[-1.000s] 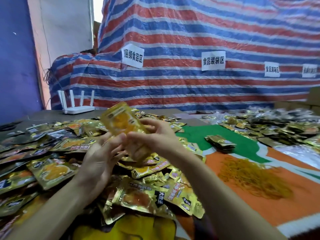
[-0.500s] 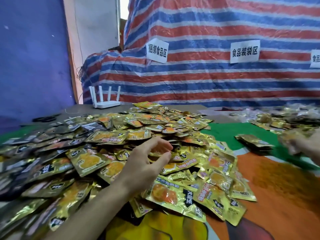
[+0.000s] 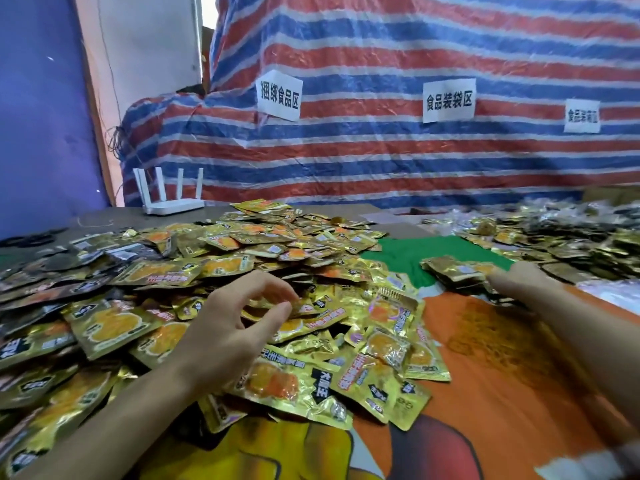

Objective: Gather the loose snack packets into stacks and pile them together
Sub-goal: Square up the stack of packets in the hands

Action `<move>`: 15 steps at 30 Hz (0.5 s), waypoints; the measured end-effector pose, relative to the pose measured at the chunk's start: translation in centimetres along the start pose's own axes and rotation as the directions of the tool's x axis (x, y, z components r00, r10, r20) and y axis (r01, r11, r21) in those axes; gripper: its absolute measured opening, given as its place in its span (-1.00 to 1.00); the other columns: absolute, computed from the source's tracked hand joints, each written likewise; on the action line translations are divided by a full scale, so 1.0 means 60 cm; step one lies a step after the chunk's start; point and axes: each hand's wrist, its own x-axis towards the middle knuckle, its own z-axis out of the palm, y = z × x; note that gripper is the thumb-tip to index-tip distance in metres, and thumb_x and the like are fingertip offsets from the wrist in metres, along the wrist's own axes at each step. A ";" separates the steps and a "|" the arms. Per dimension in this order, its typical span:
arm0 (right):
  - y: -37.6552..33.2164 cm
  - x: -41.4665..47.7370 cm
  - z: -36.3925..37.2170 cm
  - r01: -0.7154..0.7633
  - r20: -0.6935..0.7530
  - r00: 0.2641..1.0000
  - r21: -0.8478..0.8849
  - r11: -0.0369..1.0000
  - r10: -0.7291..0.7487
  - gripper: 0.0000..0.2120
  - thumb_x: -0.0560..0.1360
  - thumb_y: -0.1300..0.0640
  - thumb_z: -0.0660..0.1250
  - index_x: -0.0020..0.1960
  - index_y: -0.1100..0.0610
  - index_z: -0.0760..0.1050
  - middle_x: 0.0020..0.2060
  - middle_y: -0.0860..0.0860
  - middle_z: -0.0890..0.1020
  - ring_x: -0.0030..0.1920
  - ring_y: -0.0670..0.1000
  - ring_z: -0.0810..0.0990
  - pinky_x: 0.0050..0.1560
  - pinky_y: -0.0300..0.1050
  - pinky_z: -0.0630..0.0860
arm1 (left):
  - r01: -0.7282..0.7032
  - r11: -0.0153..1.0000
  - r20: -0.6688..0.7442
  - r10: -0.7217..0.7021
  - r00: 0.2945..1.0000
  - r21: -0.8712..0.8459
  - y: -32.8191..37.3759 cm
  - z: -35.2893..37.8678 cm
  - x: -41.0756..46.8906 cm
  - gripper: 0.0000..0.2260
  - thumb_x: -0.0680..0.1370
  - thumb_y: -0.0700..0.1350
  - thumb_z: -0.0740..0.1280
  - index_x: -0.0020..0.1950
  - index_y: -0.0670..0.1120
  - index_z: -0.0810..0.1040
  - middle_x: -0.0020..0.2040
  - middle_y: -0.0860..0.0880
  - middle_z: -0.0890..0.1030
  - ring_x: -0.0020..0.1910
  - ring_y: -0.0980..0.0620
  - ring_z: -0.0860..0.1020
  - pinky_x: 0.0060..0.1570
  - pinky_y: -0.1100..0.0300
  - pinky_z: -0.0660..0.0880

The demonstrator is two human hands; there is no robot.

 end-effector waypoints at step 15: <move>-0.277 -0.216 -0.057 0.431 0.036 0.779 0.693 0.577 -0.626 -0.84 0.58 0.21 0.32 0.08 0.28 0.58 -0.04 0.14 0.69 -0.09 0.07 0.68 -0.06 -0.03 0.63 | -0.484 0.606 0.394 0.286 0.873 0.632 0.027 -0.108 0.090 -0.91 0.54 -0.15 0.44 0.04 -0.05 0.65 -0.04 0.05 0.65 -0.10 0.08 0.56 0.05 0.08 0.45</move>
